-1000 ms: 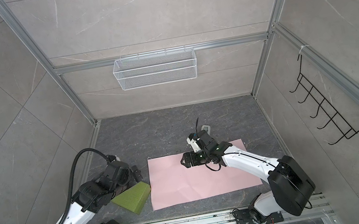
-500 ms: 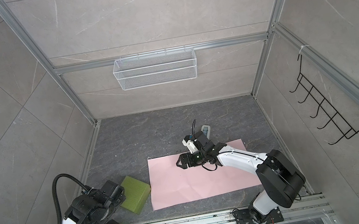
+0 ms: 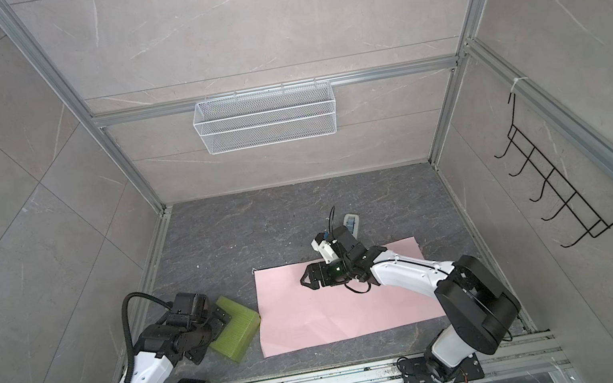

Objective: Wrap the gift box in paper

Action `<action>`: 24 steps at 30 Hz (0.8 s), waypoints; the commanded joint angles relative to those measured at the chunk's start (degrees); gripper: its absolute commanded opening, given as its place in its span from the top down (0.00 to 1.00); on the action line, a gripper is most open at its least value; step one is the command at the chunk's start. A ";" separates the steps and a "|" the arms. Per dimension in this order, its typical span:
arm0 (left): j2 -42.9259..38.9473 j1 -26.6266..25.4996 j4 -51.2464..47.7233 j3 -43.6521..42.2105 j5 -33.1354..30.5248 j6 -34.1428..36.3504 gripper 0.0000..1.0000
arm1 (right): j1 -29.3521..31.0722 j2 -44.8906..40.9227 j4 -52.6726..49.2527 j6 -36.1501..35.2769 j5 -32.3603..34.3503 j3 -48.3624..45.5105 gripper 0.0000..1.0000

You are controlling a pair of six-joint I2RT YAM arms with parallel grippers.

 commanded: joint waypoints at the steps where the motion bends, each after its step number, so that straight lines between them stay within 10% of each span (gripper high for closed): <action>1: 4.27 0.52 8.11 -1.80 6.21 3.71 0.05 | 0.68 1.82 1.28 1.81 -1.56 2.01 0.14; 12: 23.16 8.57 20.56 7.97 4.50 16.17 0.07 | 6.74 13.09 0.80 4.07 0.30 14.91 0.15; 24: 16.89 15.98 26.26 3.84 10.96 17.27 0.02 | 13.12 33.97 3.09 7.15 2.46 38.44 0.13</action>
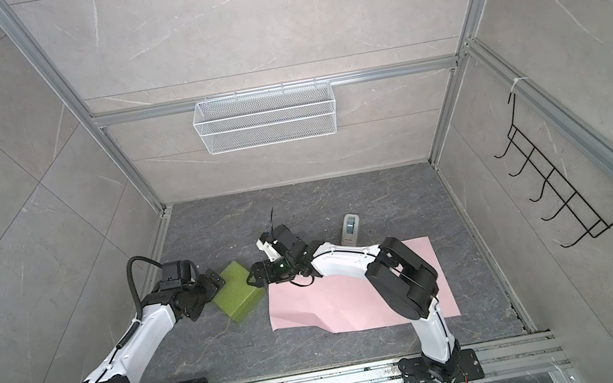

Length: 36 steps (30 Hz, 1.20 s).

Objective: Wrap the gift box in paper
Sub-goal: 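Grasp the green box with the right gripper while the left gripper steadies it, then carry the green box onto the paper center with the right gripper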

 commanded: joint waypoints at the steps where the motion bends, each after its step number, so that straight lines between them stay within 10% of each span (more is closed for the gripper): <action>1: -2.98 0.53 4.33 -3.26 5.58 -1.26 0.02 | 0.49 5.91 -0.66 0.54 0.78 7.07 0.13; 26: -5.71 0.53 14.50 -5.57 26.81 -9.39 0.20 | 4.99 5.11 9.12 10.73 -7.95 9.23 0.37; 36: -5.98 -19.96 10.69 2.53 18.37 -13.46 0.21 | 4.67 -10.89 4.65 8.28 -1.67 -5.09 0.41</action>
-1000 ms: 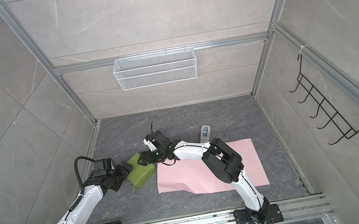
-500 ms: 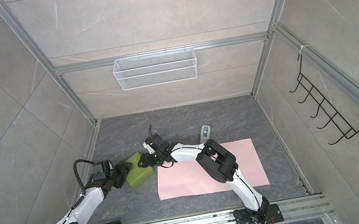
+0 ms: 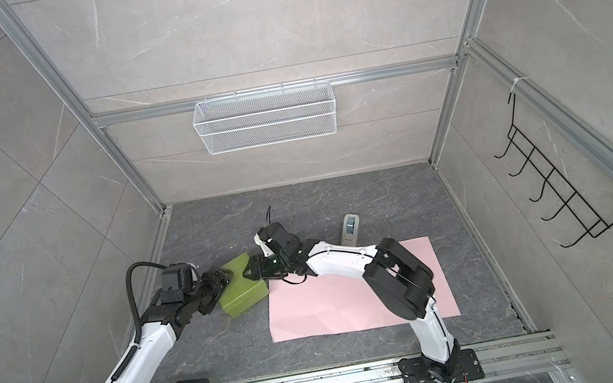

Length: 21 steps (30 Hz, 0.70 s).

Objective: Wrap the gift box in paper
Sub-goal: 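Carry the green box onto the paper center with the right gripper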

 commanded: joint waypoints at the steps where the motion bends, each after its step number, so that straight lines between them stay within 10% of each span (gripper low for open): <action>1: 3.11 -12.22 6.09 4.43 10.70 -5.00 0.21 | 3.37 -7.27 3.60 -1.24 -4.41 -4.75 0.41; 10: 22.96 -30.84 13.65 15.77 4.01 -6.68 0.22 | -3.11 -26.77 -2.59 -1.83 5.06 -26.80 0.47; 21: 41.78 -39.25 18.15 29.36 6.31 -8.49 0.22 | -14.28 -40.17 -12.31 -6.40 5.93 -36.86 0.49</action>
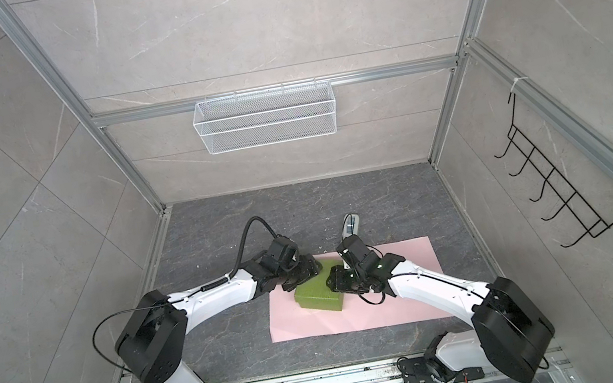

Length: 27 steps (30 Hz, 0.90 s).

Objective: Wrap the gift box in paper
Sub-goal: 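Carry the green box onto the paper center with the right gripper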

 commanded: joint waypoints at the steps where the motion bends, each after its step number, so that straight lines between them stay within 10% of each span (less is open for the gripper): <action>1: 2.98 -3.86 7.38 5.23 9.18 -2.25 0.22 | -1.13 -3.18 2.95 -4.71 -4.77 -0.33 0.49; 14: 7.07 -6.08 7.88 7.83 11.56 -3.55 0.22 | -14.73 -2.27 -5.81 -13.76 -5.12 0.28 0.44; 27: 0.60 -2.05 2.33 3.84 8.52 3.45 0.07 | -21.89 -5.45 -14.10 -17.07 4.07 1.41 0.16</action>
